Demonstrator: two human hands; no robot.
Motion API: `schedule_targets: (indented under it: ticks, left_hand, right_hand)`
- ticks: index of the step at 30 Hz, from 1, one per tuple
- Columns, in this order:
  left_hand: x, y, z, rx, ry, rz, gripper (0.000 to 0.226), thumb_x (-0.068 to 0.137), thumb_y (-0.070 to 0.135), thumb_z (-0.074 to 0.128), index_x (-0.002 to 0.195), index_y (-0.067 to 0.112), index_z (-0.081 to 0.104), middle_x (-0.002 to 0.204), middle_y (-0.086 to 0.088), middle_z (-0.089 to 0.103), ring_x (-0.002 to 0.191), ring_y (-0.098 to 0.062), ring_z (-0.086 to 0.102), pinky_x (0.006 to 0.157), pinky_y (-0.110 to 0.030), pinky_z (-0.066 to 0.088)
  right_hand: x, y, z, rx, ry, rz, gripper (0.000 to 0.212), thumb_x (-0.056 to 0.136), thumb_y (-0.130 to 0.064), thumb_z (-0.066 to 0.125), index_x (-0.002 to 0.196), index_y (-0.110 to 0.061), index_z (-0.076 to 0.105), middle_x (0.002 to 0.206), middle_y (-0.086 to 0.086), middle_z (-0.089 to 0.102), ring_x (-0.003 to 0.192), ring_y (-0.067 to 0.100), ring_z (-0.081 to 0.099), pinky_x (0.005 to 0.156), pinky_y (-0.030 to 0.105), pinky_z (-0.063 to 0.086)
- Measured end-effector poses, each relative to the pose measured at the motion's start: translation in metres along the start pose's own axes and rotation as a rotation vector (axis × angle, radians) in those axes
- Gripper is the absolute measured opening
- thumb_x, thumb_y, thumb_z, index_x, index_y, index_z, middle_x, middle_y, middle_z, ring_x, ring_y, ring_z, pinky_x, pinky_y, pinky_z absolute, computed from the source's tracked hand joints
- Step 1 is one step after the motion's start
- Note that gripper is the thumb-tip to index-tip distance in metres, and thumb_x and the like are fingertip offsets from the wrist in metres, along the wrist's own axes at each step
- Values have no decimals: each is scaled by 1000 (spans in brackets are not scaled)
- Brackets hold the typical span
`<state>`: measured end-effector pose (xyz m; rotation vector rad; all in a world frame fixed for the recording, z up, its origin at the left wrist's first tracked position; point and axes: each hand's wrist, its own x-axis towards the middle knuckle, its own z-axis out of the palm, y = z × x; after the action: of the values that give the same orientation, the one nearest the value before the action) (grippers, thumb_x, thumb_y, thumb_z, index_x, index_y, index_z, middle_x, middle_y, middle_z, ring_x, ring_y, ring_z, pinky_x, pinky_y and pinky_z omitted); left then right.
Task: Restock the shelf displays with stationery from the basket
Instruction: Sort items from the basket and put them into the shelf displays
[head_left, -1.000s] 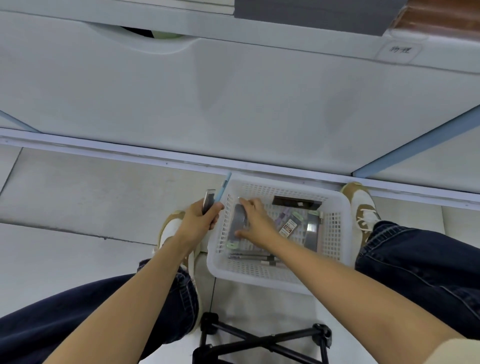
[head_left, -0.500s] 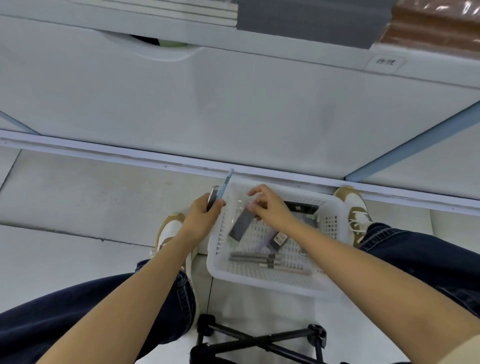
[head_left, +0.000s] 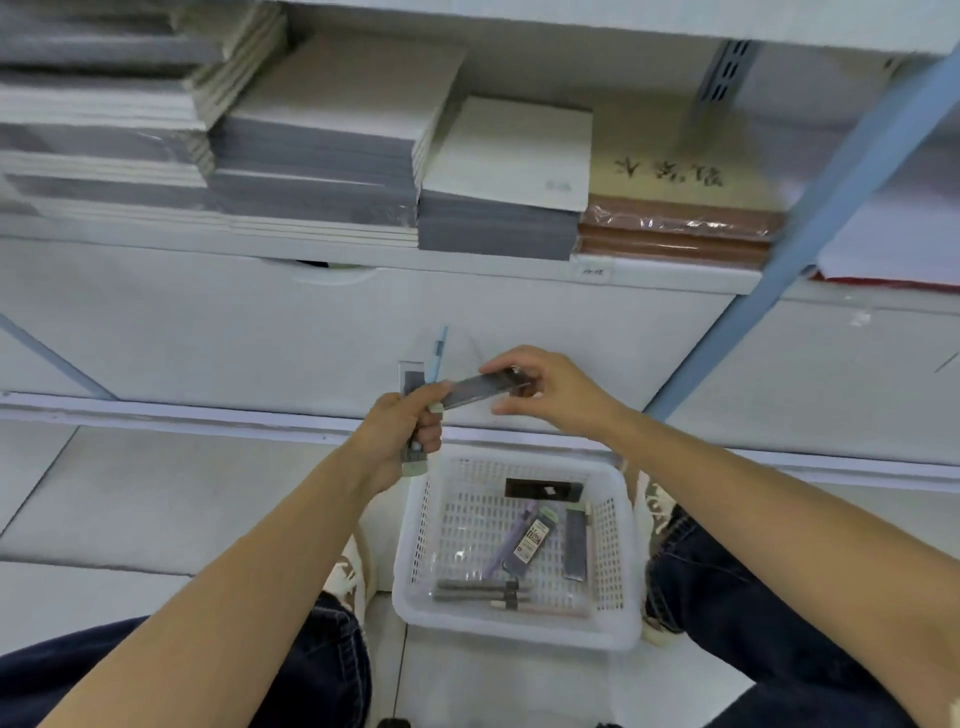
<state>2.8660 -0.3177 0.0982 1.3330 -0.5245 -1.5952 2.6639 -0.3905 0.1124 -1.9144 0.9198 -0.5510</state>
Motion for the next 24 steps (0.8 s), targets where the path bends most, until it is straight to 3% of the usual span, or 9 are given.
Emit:
schedule_targets:
  ticks: [4, 6, 8, 12, 14, 16, 18, 21, 24]
  left_hand:
    - [-23, 27, 17, -55, -102, 86, 55, 74, 62, 66, 93, 10, 64, 57, 5, 26, 45, -10, 26, 41, -21, 31]
    - [-34, 37, 28, -8, -85, 228, 60, 67, 63, 69, 98, 11, 65, 56, 5, 28, 47, -10, 27, 47, -23, 29]
    - [-45, 44, 41, 66, -19, 381, 46, 69, 52, 74, 90, 12, 67, 53, 6, 32, 48, -11, 29, 53, -30, 25]
    - [-61, 66, 64, 130, 43, 533, 19, 83, 36, 73, 78, 18, 68, 51, 5, 37, 47, -10, 30, 46, -26, 28]
    - [-68, 79, 73, 193, 28, 565, 22, 84, 31, 73, 70, 18, 61, 51, 5, 36, 46, -11, 29, 43, -23, 26]
    - [-75, 91, 84, 262, -13, 601, 24, 85, 25, 73, 70, 16, 57, 49, 8, 38, 45, -10, 28, 41, -19, 26]
    - [-81, 104, 94, 340, -40, 638, 22, 87, 21, 71, 72, 14, 57, 46, 12, 41, 43, -8, 29, 40, -17, 30]
    - [-88, 132, 111, 422, -89, 670, 16, 91, 24, 66, 82, 13, 60, 48, 14, 48, 44, -5, 33, 43, -17, 33]
    - [-93, 166, 132, 305, -207, 656, 10, 98, 18, 53, 89, 14, 51, 55, 8, 41, 48, -9, 33, 46, -21, 30]
  right_hand:
    - [-5, -32, -19, 29, 113, -63, 17, 94, -15, 61, 102, -4, 70, 85, 12, 69, 58, 21, 54, 58, 30, 48]
    - [-8, -48, -29, 93, 119, -70, 19, 97, -17, 56, 101, -3, 69, 84, 10, 70, 53, 21, 52, 52, 30, 45]
    - [-11, -63, -37, 132, 60, -59, 20, 99, -21, 53, 100, -7, 68, 84, 9, 72, 51, 19, 51, 49, 28, 43]
    - [-16, -95, -52, 64, -51, -61, 28, 99, -30, 52, 103, -8, 70, 88, 3, 74, 68, 10, 62, 63, 24, 48]
    - [-16, -113, -59, 20, 45, -127, 23, 97, -31, 55, 107, -14, 68, 94, -3, 71, 83, 8, 65, 72, 26, 52]
    - [-14, -132, -68, 39, 162, -192, 23, 94, -26, 61, 114, -16, 63, 101, 4, 69, 94, 16, 66, 81, 34, 54]
    - [-14, -151, -79, 33, 203, -233, 23, 90, -17, 66, 114, -15, 64, 96, 10, 67, 88, 20, 64, 81, 37, 54]
    - [-16, -175, -105, -56, 242, -268, 18, 89, -15, 68, 106, -18, 67, 87, -1, 68, 81, 16, 63, 76, 31, 55]
    - [-16, -197, -138, 9, 382, -326, 18, 89, -11, 67, 107, -13, 65, 95, 3, 70, 84, 16, 65, 79, 27, 54]
